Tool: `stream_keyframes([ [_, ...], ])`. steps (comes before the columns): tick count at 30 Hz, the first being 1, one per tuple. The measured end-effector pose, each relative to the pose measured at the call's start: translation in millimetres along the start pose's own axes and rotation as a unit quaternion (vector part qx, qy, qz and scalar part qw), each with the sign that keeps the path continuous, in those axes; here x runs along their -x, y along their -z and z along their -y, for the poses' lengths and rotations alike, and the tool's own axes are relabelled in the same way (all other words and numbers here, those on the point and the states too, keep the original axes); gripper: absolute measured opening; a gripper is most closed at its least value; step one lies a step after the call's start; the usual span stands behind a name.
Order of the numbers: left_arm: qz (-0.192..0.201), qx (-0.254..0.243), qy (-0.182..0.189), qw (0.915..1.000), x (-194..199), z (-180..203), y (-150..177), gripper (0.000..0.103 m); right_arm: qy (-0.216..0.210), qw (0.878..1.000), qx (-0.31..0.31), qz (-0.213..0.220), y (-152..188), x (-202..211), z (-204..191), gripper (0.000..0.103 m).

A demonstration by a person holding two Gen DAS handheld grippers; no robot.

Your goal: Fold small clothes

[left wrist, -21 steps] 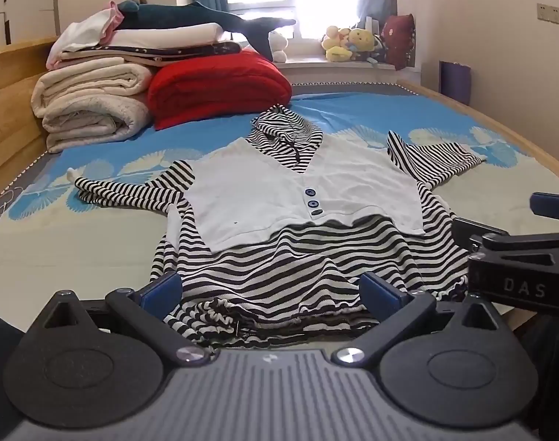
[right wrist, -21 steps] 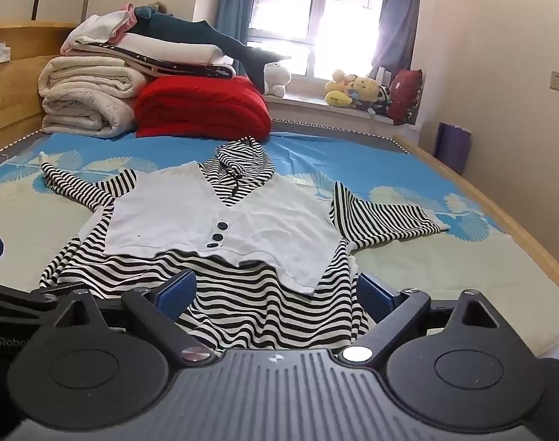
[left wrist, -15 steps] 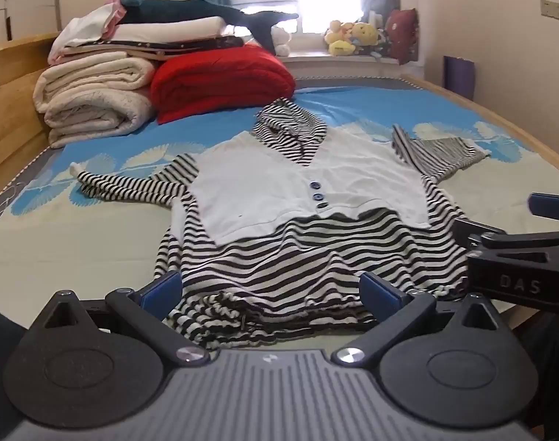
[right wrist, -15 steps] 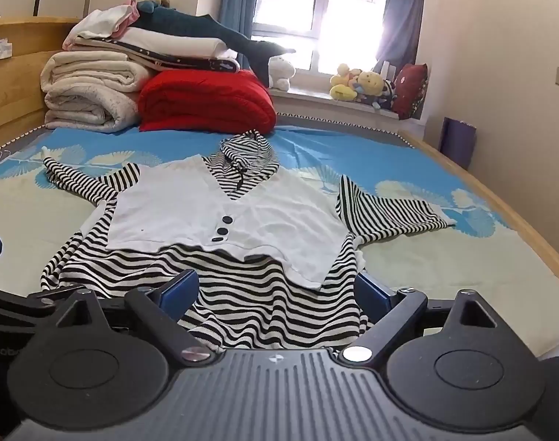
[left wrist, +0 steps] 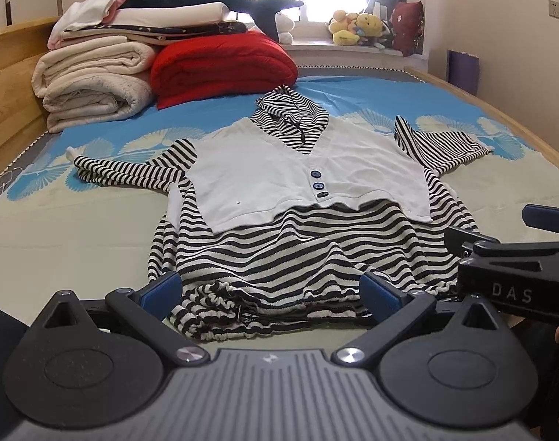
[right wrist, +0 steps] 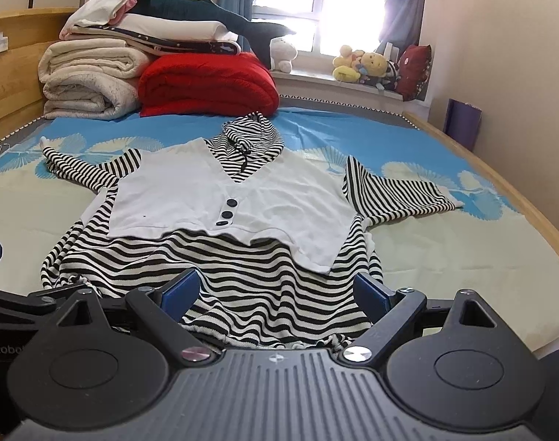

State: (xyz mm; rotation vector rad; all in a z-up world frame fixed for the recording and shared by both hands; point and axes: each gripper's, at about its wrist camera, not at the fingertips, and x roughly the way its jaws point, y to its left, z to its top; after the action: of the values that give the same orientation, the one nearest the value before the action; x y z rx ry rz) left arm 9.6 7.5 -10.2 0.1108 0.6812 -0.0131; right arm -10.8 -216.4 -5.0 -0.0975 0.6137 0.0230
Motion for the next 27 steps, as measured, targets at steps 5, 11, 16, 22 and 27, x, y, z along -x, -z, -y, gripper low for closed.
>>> stream_keyframes([
  [5,0.001,0.003,-0.001,1.0000,-0.3,-1.1,0.0,0.102,-0.003,1.000,0.007,0.000,0.7,0.1,-2.2,0.091],
  [11,-0.001,0.001,-0.001,1.0000,-0.7,-1.3,0.7,0.102,-0.004,1.000,0.005,-0.003,1.1,0.4,-1.5,0.091],
  [16,-0.001,0.001,-0.001,1.0000,-0.8,-1.1,0.9,0.102,-0.002,1.000,0.003,-0.003,1.3,1.0,0.1,0.091],
  [22,-0.005,0.000,-0.001,1.0000,-0.4,-1.4,1.4,0.102,-0.002,1.000,0.002,-0.002,1.7,1.3,0.1,0.091],
  [27,0.010,-0.003,0.003,0.9999,3.1,0.7,1.0,0.102,0.000,1.000,0.004,0.002,1.5,1.9,-0.1,0.091],
])
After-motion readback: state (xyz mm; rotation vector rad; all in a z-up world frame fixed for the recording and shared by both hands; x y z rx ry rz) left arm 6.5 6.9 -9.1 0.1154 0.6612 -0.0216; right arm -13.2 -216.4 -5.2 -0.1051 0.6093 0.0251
